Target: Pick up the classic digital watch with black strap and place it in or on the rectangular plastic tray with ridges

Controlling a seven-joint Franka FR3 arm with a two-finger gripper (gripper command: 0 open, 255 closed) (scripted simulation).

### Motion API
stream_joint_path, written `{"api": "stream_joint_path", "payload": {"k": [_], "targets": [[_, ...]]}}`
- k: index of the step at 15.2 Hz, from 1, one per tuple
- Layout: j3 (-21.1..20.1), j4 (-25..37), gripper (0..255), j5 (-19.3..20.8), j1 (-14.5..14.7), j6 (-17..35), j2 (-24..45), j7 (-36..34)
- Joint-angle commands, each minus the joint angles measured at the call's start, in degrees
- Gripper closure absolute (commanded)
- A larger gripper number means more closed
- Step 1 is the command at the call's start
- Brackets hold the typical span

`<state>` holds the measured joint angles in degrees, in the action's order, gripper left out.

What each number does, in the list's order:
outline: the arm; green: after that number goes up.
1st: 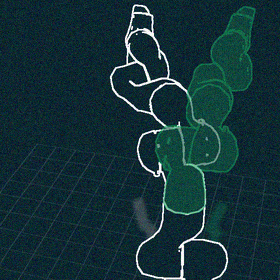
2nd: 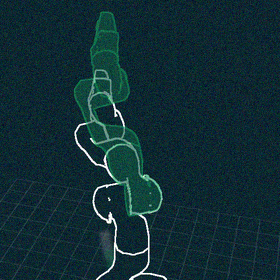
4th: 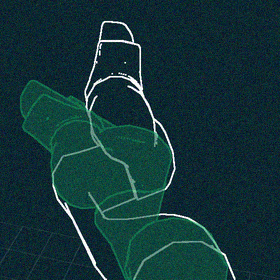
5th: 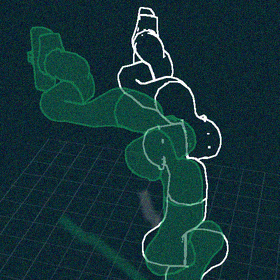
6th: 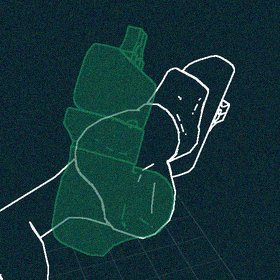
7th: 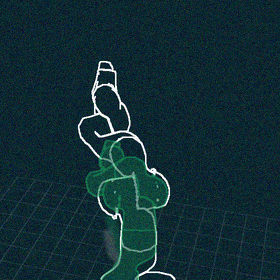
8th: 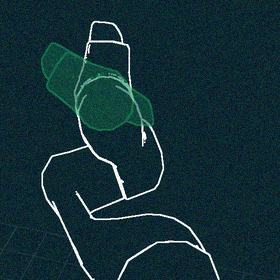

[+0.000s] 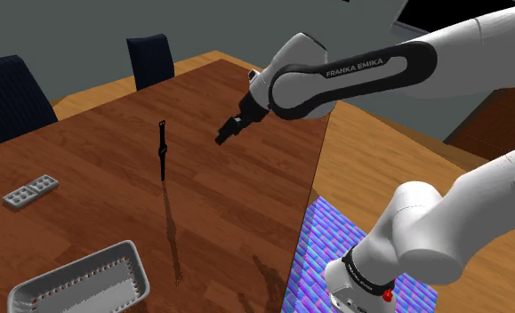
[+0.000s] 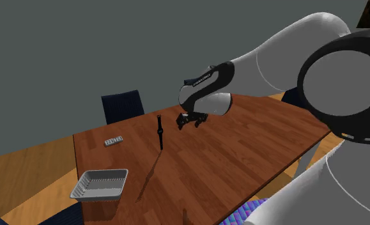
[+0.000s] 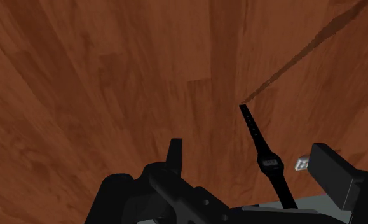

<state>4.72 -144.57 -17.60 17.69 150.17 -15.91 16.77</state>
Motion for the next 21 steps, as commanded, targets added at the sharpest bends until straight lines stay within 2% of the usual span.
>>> {"api": "stream_joint_path", "payload": {"k": [1, 4, 7, 11, 19, 21], "targets": [[0.55, 1.57, 0, -4.01, 2.53, 4.45, 4.11, 3.47], [1.31, 4.87, 0, -11.72, 6.28, 9.53, 10.05, 10.19], [0.95, 9.3, 0, -21.42, 8.92, 13.24, 15.98, 18.79], [-2.04, 16.65, 0, -34.57, 9.52, 16.4, 23.62, 31.02], [-4.49, 21.74, 0, -40.0, 8.56, 18.54, 30.64, 35.74], [-4.52, 21.74, 0, -39.99, 8.54, 18.55, 30.64, 35.74]]}}
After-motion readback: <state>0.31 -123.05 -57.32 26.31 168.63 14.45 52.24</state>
